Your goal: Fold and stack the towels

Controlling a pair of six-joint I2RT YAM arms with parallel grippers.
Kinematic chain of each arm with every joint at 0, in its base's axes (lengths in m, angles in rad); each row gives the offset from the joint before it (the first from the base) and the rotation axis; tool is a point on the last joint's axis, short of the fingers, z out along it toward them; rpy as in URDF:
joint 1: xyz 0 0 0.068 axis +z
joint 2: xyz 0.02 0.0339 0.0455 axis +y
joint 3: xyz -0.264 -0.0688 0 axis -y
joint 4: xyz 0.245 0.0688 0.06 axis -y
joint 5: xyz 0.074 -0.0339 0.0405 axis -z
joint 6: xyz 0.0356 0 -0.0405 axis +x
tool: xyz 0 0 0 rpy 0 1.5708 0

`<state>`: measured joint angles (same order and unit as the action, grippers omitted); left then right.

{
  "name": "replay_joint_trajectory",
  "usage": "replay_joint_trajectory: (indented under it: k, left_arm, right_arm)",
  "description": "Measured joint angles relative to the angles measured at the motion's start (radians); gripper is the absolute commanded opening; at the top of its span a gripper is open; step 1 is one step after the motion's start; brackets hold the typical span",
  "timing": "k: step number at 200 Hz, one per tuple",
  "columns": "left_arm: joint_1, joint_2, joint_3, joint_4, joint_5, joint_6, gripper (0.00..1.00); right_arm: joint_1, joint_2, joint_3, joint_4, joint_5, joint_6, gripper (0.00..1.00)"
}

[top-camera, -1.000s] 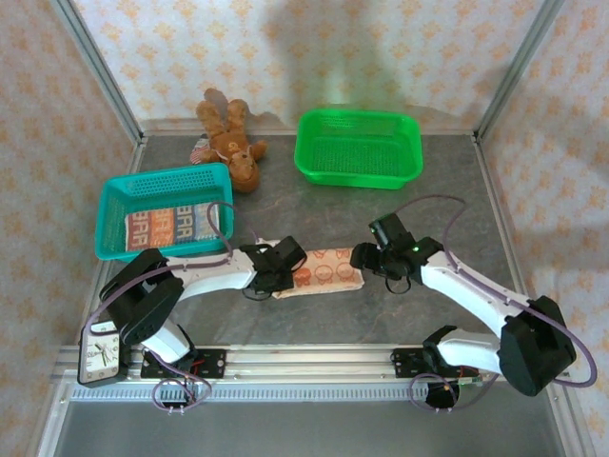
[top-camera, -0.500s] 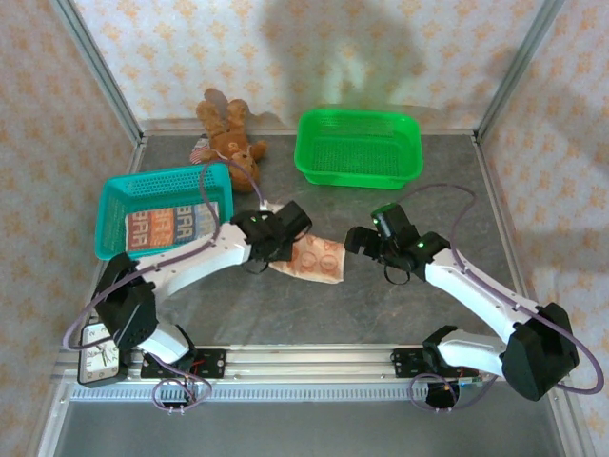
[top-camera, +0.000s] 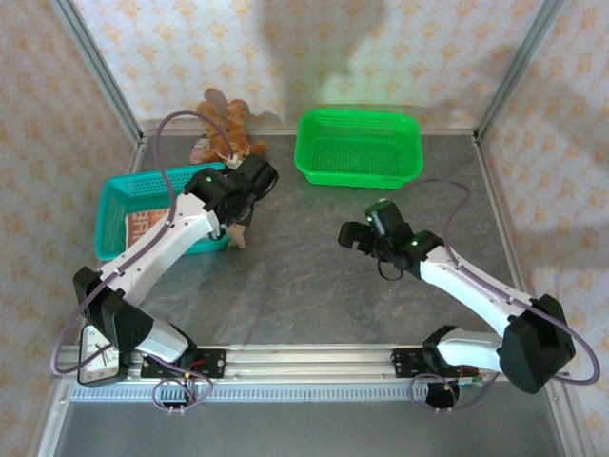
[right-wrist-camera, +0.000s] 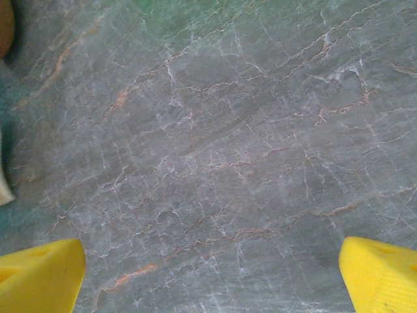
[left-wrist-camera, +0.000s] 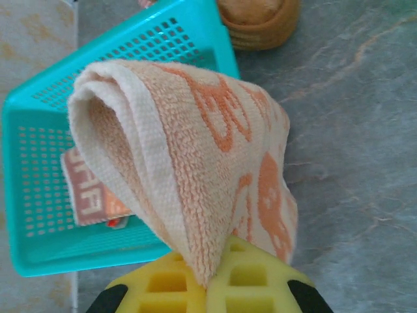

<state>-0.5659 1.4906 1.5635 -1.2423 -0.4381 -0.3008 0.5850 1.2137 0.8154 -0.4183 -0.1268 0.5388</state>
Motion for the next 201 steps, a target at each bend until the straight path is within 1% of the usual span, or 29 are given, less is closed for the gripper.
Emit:
replay_joint_trajectory:
  k: [52,92,149,201]
  left_arm:
    - [0.105,0.0,0.093,-0.079,-0.068,0.091,0.0]
    - [0.183,0.0,0.107,-0.093,-0.102,0.15,0.0]
    - [0.3,0.003,0.044,-0.049,-0.13,0.198,0.0]
    - [0.353,0.045,-0.02,0.035,-0.182,0.216,0.0]
  right_arm:
    - [0.002,0.076,0.043,0.001,-0.011,-0.013,0.99]
    - [0.002,0.123,0.071,0.0,-0.031,-0.025,0.99]
    - [0.002,0.177,0.112,0.0,-0.048,-0.05,0.99]
    - [0.002,0.191,0.121,0.0,-0.053,-0.072,0.99]
